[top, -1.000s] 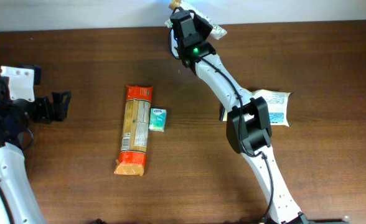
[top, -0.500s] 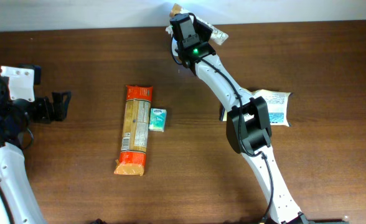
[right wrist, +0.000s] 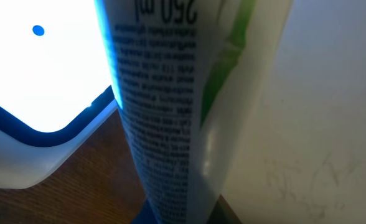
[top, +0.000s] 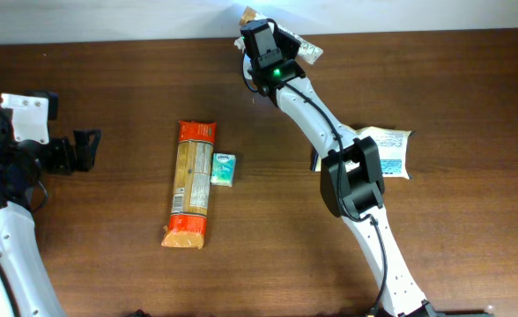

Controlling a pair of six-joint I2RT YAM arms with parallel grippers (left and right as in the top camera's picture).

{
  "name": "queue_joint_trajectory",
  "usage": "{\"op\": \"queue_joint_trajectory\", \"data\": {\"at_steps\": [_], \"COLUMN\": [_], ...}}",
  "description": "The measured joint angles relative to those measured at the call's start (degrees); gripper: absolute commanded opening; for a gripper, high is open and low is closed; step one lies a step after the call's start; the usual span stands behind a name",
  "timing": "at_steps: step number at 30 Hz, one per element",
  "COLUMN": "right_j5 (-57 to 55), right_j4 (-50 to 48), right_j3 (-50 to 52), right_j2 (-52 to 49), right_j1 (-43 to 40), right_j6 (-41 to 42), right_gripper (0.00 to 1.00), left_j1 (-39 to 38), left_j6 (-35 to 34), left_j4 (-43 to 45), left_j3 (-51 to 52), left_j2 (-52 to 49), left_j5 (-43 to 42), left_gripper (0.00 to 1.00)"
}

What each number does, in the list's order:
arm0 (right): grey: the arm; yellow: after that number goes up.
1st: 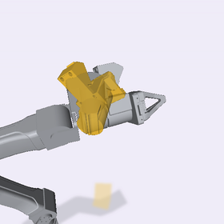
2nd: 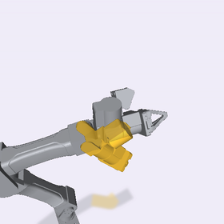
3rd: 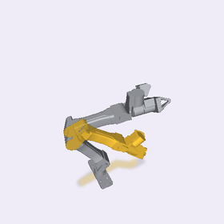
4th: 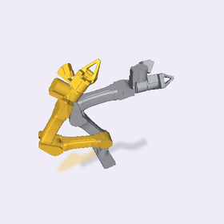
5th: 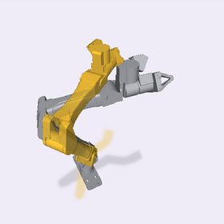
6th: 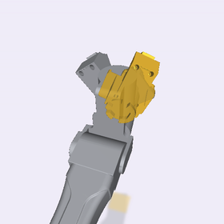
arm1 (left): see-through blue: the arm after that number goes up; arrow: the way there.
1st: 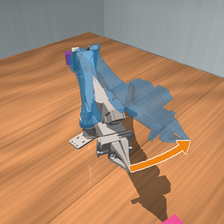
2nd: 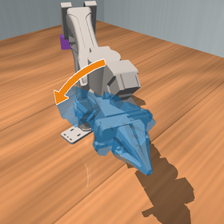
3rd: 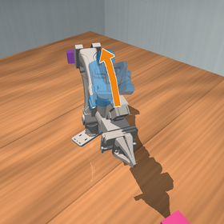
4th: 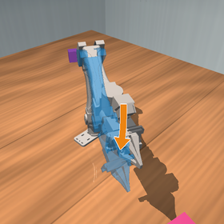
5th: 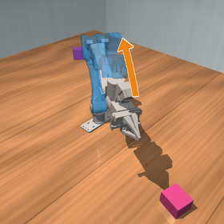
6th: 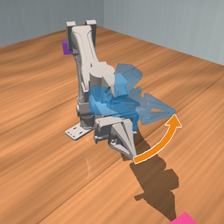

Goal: Scan the item barcode
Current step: 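Carry the white tube right and place it beside the wet-wipe pack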

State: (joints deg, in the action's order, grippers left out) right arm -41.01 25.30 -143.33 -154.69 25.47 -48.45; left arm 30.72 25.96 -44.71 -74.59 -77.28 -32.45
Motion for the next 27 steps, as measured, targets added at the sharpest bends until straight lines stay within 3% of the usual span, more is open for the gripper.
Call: {"op": "queue_joint_trajectory", "data": {"at_steps": [6,10,16,20,22,27], "right_j5": [2.3,11.2,26.5,36.4,40.6,47.1], "right_j4": [2.9,13.7,37.7,59.7,62.3,53.7], "right_j3": [0.0,1.1,0.5,-0.1,5.9,29.2], "right_j2": [0.1,6.2,27.4,29.8,27.3,23.9], "right_j1": [0.0,-0.5,-1.1,-1.1,-1.1,-1.2], "right_j6": [0.7,6.8,32.3,48.6,51.8,55.5], "right_gripper": [0.04,0.04,0.04,0.04,0.04,0.04], "left_j1": [0.0,0.0,0.0,0.0,0.0,0.0], "left_j6": [0.0,0.0,0.0,0.0,0.0,0.0], "left_j4": [0.0,0.0,0.0,0.0,0.0,0.0], "left_j3": [0.0,0.0,0.0,0.0,0.0,0.0], "left_j2": [0.0,0.0,0.0,0.0,0.0,0.0], "left_j5": [0.0,0.0,0.0,0.0,0.0,0.0], "left_gripper": [0.99,0.99,0.99,0.99,0.99,0.99]}}
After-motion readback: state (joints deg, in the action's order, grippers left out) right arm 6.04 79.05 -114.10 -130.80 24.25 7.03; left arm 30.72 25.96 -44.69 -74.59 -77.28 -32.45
